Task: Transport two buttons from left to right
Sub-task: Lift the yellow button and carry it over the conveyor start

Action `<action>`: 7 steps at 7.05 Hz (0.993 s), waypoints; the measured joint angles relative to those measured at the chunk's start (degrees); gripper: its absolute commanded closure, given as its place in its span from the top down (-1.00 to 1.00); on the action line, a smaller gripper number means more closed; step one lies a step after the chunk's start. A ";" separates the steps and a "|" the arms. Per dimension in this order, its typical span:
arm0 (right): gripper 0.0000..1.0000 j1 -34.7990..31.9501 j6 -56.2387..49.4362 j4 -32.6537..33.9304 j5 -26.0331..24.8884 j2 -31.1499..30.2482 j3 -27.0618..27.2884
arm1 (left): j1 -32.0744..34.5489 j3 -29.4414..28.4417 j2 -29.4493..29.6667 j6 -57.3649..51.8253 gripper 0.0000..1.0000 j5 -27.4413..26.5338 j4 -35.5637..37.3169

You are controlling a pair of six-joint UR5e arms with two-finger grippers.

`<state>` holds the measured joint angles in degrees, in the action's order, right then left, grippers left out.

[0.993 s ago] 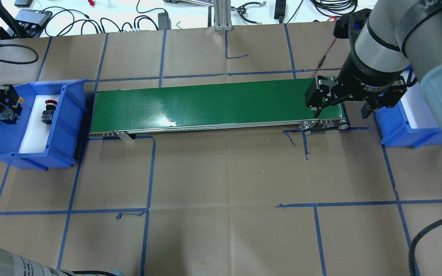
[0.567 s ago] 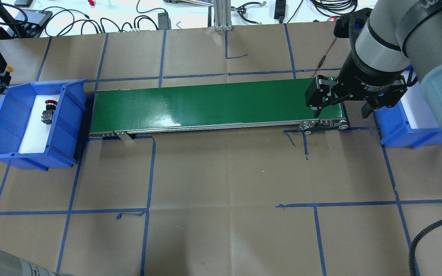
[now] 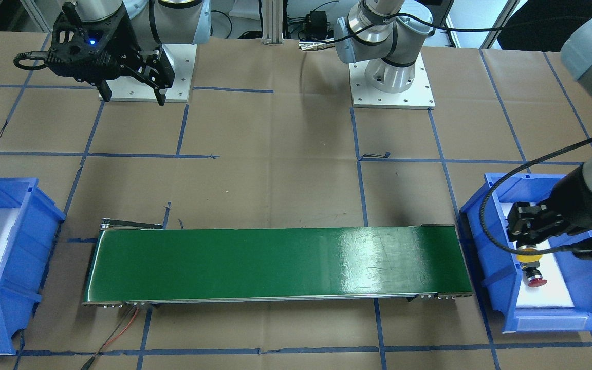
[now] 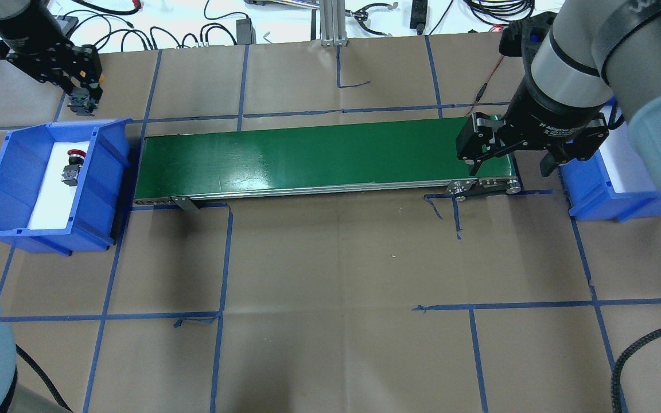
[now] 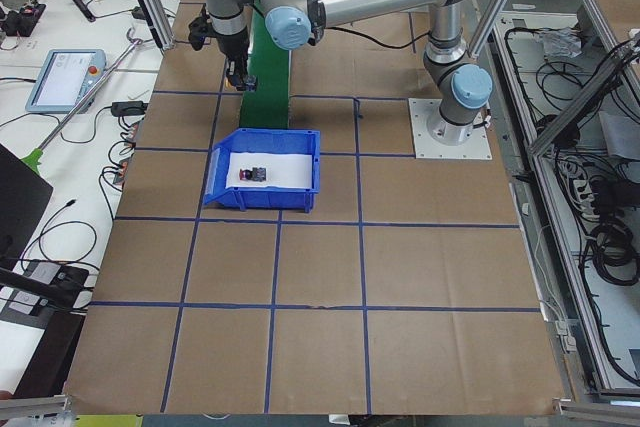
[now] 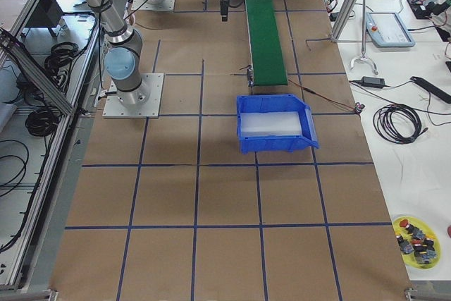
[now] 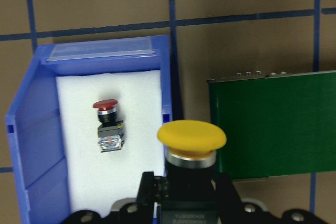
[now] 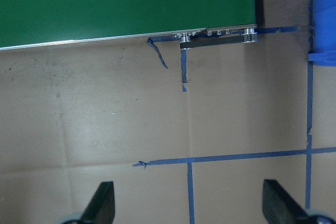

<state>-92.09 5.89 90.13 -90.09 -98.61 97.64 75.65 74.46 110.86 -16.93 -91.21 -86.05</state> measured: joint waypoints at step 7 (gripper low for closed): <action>1.00 0.14 0.00 0.05 -0.03 0.00 0.00 | 6.17 12.72 5.10 11.97 -0.91 -1.05 12.49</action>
<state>-91.95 5.89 90.18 -90.11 -98.61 97.65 81.81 87.18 115.96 -4.95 -92.26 -73.56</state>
